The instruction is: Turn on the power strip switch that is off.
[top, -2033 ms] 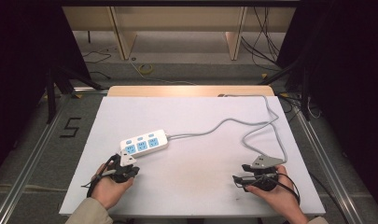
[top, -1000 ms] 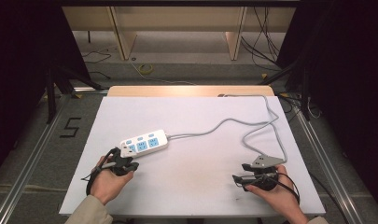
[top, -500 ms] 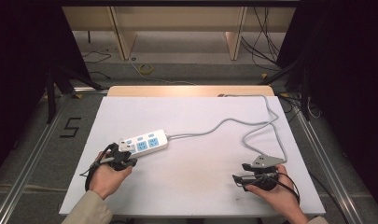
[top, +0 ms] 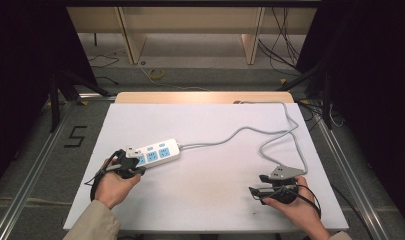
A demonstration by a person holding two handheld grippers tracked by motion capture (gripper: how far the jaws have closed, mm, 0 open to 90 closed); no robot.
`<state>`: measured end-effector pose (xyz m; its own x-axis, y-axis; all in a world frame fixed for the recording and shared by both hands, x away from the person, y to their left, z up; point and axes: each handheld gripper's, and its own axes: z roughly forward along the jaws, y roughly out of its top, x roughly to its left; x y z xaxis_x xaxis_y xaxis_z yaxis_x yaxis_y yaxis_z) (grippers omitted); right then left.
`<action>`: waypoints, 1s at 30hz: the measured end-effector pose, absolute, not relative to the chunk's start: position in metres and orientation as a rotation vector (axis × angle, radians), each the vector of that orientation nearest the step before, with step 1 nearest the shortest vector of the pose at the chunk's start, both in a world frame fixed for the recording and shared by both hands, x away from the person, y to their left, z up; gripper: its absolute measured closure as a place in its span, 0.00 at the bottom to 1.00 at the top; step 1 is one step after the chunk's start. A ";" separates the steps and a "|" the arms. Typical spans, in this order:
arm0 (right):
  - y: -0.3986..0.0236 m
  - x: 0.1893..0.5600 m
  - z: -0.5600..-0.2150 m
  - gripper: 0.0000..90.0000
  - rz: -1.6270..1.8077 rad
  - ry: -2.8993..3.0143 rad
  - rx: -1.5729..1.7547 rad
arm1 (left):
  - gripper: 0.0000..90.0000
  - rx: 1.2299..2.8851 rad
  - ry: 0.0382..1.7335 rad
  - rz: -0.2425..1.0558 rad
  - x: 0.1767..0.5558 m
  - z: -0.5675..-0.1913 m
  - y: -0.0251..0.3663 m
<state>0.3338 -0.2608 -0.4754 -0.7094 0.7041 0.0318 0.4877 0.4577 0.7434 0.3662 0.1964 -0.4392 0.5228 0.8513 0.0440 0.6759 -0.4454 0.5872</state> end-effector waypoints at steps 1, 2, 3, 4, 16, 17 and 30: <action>-0.261 0.334 -0.475 0.44 1.102 2.430 1.022 | 1.00 2.257 1.244 0.458 0.366 -0.439 0.197; -0.261 0.334 -0.475 0.44 1.102 2.430 1.022 | 1.00 2.261 1.243 0.457 0.367 -0.439 0.197; -0.261 0.334 -0.475 0.44 1.101 2.431 1.022 | 1.00 2.258 1.246 0.455 0.367 -0.439 0.197; -0.261 0.334 -0.475 0.44 1.101 2.431 1.022 | 1.00 2.257 1.248 0.455 0.368 -0.439 0.197; -0.261 0.334 -0.475 0.43 1.104 2.429 1.028 | 1.00 2.259 1.270 0.454 0.375 -0.434 0.200; -0.261 0.334 -0.475 0.43 1.104 2.429 1.028 | 1.00 2.262 1.268 0.456 0.375 -0.434 0.200; -0.261 0.334 -0.475 0.43 1.106 2.432 1.030 | 1.00 2.265 1.289 0.460 0.382 -0.433 0.201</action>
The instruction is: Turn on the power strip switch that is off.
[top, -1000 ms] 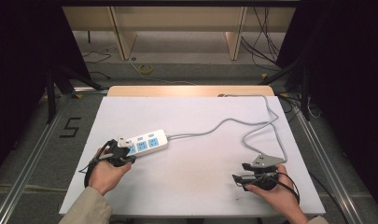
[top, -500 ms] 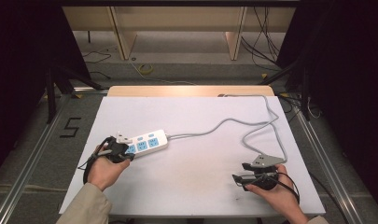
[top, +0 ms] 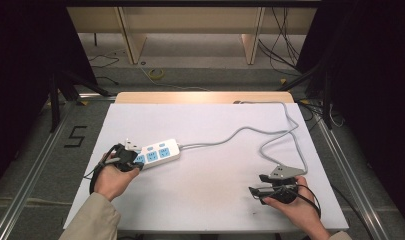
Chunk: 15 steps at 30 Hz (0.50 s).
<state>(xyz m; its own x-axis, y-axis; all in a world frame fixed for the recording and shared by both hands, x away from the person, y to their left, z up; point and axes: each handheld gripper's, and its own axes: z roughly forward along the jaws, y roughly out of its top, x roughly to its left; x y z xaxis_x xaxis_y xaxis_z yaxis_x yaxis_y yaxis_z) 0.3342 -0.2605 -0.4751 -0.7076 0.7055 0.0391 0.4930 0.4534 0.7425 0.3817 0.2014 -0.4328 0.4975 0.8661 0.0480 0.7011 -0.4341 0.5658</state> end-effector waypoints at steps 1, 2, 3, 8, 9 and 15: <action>-0.260 0.334 -0.475 0.43 1.107 2.432 1.030 | 1.00 2.265 1.291 0.458 0.382 -0.432 0.202; -0.260 0.334 -0.475 0.43 1.107 2.432 1.030 | 1.00 2.265 1.291 0.458 0.382 -0.432 0.202; -0.260 0.334 -0.475 0.43 1.109 2.432 1.028 | 1.00 2.261 1.292 0.463 0.383 -0.432 0.202; -0.260 0.334 -0.475 0.43 1.108 2.431 1.029 | 1.00 2.257 1.299 0.465 0.385 -0.430 0.204; -0.260 0.334 -0.475 0.43 1.108 2.431 1.029 | 1.00 2.258 1.299 0.468 0.386 -0.430 0.205; -0.260 0.335 -0.475 0.43 1.111 2.431 1.030 | 1.00 2.254 1.312 0.462 0.389 -0.429 0.206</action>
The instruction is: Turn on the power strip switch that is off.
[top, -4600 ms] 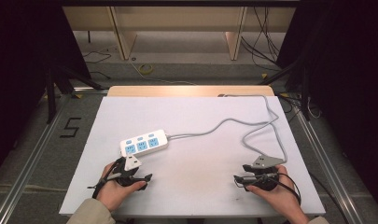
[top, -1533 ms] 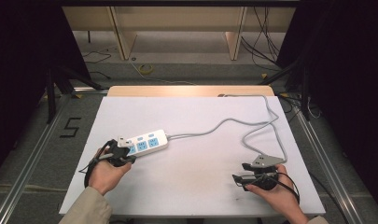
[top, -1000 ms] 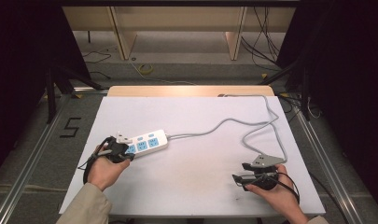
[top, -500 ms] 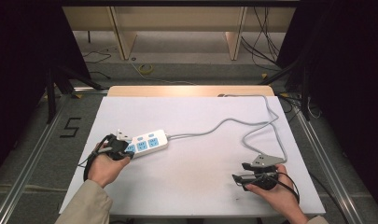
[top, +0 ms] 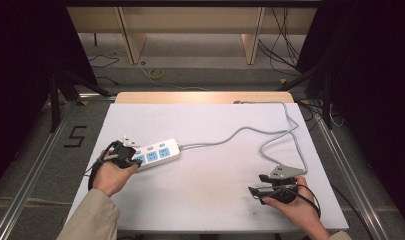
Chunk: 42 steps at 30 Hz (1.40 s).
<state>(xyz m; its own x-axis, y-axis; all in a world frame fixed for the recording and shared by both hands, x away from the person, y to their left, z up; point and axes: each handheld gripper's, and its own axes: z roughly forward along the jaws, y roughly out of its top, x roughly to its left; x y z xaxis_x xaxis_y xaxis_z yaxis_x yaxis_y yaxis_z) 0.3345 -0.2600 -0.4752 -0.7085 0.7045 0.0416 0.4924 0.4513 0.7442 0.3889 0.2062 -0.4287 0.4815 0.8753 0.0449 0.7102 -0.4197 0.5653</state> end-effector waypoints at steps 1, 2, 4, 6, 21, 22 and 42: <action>-0.260 0.335 -0.475 0.43 1.111 2.432 1.030 | 1.00 2.254 1.312 0.463 0.390 -0.428 0.206; -0.260 0.335 -0.475 0.43 1.111 2.431 1.030 | 1.00 2.254 1.312 0.464 0.390 -0.428 0.207; -0.260 0.335 -0.475 0.43 1.113 2.431 1.031 | 1.00 2.254 1.314 0.462 0.391 -0.428 0.207; -0.260 0.335 -0.475 0.43 1.112 2.431 1.030 | 1.00 2.261 1.314 0.464 0.392 -0.427 0.207; -0.260 0.335 -0.475 0.43 1.117 2.429 1.026 | 1.00 2.294 1.314 0.466 0.401 -0.424 0.208; -0.260 0.335 -0.475 0.43 1.117 2.428 1.025 | 1.00 2.294 1.317 0.467 0.402 -0.424 0.208; -0.261 0.336 -0.474 0.41 1.119 2.420 1.022 | 1.00 2.306 1.337 0.461 0.412 -0.420 0.212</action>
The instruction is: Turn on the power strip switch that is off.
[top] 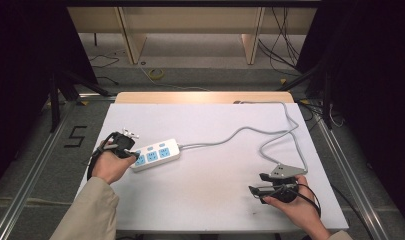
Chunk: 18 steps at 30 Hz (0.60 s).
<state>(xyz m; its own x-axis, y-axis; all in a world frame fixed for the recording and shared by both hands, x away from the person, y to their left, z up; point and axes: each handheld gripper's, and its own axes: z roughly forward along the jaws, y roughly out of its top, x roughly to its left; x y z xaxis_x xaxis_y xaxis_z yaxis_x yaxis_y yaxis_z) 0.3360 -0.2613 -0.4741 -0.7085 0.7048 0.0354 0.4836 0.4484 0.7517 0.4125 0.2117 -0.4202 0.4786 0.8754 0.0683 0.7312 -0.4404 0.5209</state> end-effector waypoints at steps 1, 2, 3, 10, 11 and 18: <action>-0.261 0.336 -0.474 0.41 1.119 2.420 1.022 | 1.00 2.309 1.334 0.465 0.413 -0.420 0.212; -0.261 0.336 -0.474 0.41 1.119 2.421 1.022 | 1.00 2.308 1.338 0.463 0.414 -0.419 0.212; -0.261 0.336 -0.474 0.41 1.119 2.421 1.022 | 1.00 2.311 1.337 0.464 0.414 -0.419 0.213; -0.260 0.337 -0.475 0.41 1.120 2.423 1.024 | 1.00 2.318 1.346 0.464 0.419 -0.418 0.214; -0.260 0.337 -0.475 0.41 1.120 2.423 1.024 | 1.00 2.321 1.348 0.459 0.420 -0.418 0.214; -0.260 0.337 -0.475 0.41 1.122 2.424 1.026 | 1.00 2.326 1.350 0.460 0.424 -0.417 0.215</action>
<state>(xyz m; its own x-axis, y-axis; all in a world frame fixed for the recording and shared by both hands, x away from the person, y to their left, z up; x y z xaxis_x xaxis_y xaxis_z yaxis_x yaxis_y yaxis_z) 0.3371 -0.2603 -0.4750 -0.7089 0.7041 0.0412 0.4869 0.4463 0.7508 0.4245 0.2148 -0.4167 0.4765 0.8758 0.0766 0.7406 -0.4468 0.5018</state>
